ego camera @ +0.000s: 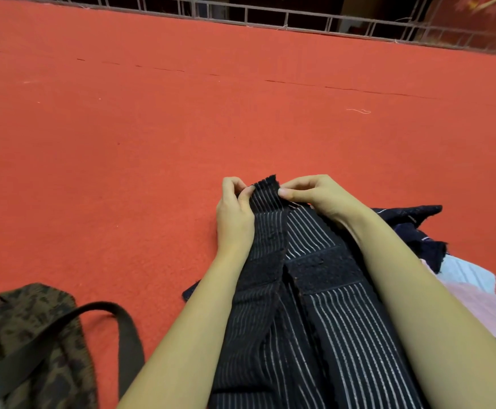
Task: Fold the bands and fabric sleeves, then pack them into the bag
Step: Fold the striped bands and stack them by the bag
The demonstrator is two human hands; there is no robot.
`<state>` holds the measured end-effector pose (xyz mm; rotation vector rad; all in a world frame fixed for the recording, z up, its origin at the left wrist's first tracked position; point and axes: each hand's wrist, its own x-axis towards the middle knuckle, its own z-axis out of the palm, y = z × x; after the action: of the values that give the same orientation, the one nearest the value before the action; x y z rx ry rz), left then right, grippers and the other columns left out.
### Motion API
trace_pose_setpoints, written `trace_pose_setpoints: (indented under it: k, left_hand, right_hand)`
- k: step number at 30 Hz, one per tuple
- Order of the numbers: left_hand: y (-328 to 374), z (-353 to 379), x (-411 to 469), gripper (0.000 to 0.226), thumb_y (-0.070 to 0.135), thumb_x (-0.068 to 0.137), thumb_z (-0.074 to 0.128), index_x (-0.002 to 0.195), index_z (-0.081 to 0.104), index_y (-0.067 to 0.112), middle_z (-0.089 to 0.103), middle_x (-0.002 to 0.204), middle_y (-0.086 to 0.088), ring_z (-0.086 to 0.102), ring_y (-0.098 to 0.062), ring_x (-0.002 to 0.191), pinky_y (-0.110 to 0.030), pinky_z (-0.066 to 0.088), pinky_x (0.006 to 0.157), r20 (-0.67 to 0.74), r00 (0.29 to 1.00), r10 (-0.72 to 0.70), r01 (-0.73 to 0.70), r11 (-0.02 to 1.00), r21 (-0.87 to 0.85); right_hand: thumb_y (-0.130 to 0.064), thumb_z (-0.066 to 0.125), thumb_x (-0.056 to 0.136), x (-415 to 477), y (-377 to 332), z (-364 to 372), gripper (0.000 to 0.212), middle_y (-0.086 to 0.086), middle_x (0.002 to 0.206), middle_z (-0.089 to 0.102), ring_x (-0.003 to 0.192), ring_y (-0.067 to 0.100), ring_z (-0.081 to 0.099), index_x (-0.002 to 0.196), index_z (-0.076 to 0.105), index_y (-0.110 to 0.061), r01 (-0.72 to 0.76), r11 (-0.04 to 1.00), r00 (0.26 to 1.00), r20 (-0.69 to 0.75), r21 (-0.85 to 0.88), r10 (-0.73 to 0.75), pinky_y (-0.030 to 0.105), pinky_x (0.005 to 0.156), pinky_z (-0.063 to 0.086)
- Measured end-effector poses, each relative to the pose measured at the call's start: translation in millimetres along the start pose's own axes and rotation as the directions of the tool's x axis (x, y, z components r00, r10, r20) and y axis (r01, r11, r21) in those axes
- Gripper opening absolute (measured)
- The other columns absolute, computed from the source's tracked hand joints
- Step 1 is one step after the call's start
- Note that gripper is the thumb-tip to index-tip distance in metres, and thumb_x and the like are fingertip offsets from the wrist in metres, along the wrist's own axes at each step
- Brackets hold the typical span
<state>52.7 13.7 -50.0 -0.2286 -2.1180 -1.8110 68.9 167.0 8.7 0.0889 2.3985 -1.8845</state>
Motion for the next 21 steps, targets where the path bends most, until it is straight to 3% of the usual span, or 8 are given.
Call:
trace_pose_setpoints:
  k: [5, 9, 13, 16, 18, 21]
  left_hand:
    - [-3.9, -3.4, 4.3, 0.012, 0.016, 0.100, 0.042, 0.090, 0.037, 0.013, 0.033, 0.059, 0.004, 0.033, -0.002, 0.043, -0.020, 0.026, 0.045, -0.118, 0.987, -0.110, 0.096, 0.989, -0.115]
    - [-0.4, -1.6, 1.9, 0.011, 0.017, 0.099, 0.047, 0.092, 0.040, 0.013, 0.037, 0.064, 0.005, 0.033, -0.003, 0.047, -0.018, 0.027, 0.046, -0.028, 0.997, -0.071, 0.068, 0.992, -0.109]
    - [12.1, -5.0, 6.1, 0.010, 0.016, 0.096, 0.052, 0.089, 0.045, 0.016, 0.048, 0.073, 0.010, 0.044, 0.000, 0.061, -0.019, 0.036, 0.058, 0.038, 0.999, 0.010, -0.007, 0.997, -0.080]
    - [31.5, -13.8, 15.2, 0.009, 0.020, 0.093, 0.057, 0.090, 0.049, 0.016, 0.053, 0.083, 0.006, 0.051, -0.008, 0.080, -0.032, 0.042, 0.073, 0.048, 0.994, 0.095, -0.095, 0.995, -0.006]
    - [47.6, -22.2, 19.4, 0.017, 0.028, 0.090, 0.061, 0.094, 0.050, 0.016, 0.051, 0.096, 0.001, 0.047, -0.017, 0.091, -0.030, 0.037, 0.079, -0.007, 0.993, 0.120, -0.118, 0.985, 0.126]
    - [82.0, -35.9, 14.9, 0.034, 0.046, 0.093, 0.051, 0.082, 0.046, 0.014, 0.051, 0.084, -0.002, 0.047, -0.019, 0.078, -0.024, 0.034, 0.064, -0.008, 0.999, -0.046, 0.046, 0.988, 0.146]
  right_hand:
    - [-0.013, 0.068, 0.084, -1.2, 1.9, -1.7, 0.005, 0.003, 0.066, 0.068, 0.057, 0.013, 0.063, 0.081, 0.071, -0.010, -0.050, 0.997, 0.998, -0.050, -0.058, 0.047, 0.021, 0.054, 0.051]
    - [-0.034, 0.059, 0.091, 2.4, 0.0, -0.8, 0.025, -0.001, 0.090, 0.066, 0.078, 0.009, 0.058, 0.101, 0.069, -0.013, 0.068, 0.994, 0.971, -0.224, -0.084, -0.085, 0.023, 0.069, 0.047]
    - [-0.031, 0.063, 0.089, -4.2, -17.3, 7.4, 0.028, 0.008, 0.093, 0.072, 0.084, 0.012, 0.064, 0.097, 0.071, -0.006, 0.131, 0.973, 0.985, -0.091, -0.189, -0.150, 0.028, 0.079, 0.050]
    - [-0.016, 0.065, 0.088, -14.6, -36.8, 11.4, 0.014, 0.002, 0.080, 0.070, 0.073, 0.005, 0.064, 0.090, 0.070, -0.003, 0.190, 0.962, 0.978, -0.048, -0.194, -0.203, 0.019, 0.070, 0.051]
    - [-0.012, 0.065, 0.088, -24.1, -50.4, 13.8, 0.008, -0.002, 0.076, 0.068, 0.068, 0.001, 0.063, 0.089, 0.069, -0.006, 0.236, 0.960, 0.963, -0.098, -0.150, -0.252, 0.017, 0.064, 0.050]
    - [-0.011, 0.066, 0.087, -46.0, -67.7, 25.4, 0.009, -0.002, 0.076, 0.062, 0.064, 0.001, 0.058, 0.094, 0.065, -0.006, 0.287, 0.951, 0.933, -0.194, -0.111, -0.304, 0.016, 0.057, 0.046]
